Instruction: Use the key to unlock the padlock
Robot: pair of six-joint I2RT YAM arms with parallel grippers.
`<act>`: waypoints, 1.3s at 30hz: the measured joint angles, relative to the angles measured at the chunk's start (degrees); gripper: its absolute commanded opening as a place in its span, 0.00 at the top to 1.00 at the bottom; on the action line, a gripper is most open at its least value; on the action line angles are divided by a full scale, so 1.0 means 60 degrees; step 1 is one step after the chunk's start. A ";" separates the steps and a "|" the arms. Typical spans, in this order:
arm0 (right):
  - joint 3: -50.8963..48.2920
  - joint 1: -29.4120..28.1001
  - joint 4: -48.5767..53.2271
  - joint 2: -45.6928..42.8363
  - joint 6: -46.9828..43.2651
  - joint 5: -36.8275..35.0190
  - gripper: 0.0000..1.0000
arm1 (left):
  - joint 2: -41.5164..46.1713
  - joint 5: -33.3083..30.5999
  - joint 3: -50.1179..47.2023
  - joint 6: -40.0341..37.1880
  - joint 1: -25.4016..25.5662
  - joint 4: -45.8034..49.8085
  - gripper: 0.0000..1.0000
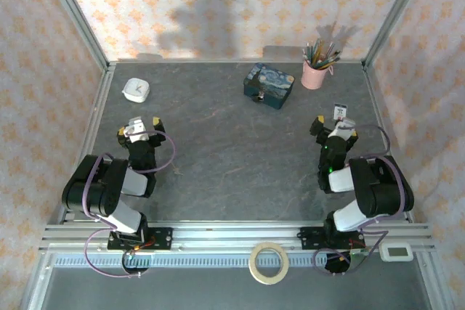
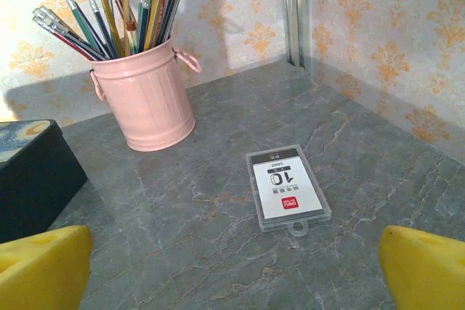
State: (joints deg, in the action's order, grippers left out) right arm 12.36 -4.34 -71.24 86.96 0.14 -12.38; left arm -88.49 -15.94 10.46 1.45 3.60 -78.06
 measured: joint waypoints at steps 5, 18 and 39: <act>0.0000 0.0000 0.0000 0.0000 -0.0004 0.0000 0.00 | 0.0000 0.0000 0.0000 0.0000 0.0000 0.0000 0.00; 0.0000 0.0000 0.0000 0.0000 0.0000 0.0000 0.00 | 0.0000 0.0000 0.0000 0.0004 0.0000 -0.0004 0.00; -0.0270 -0.0342 -0.0259 -0.0255 -0.0138 -0.0168 0.00 | 0.2116 -0.0186 0.0058 0.0025 0.0255 0.1384 0.01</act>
State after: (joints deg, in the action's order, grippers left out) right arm 10.74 -6.39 -72.79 85.43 -0.69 -13.39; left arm -75.79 -17.06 10.81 1.61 5.13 -69.76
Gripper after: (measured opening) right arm 0.999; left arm 0.990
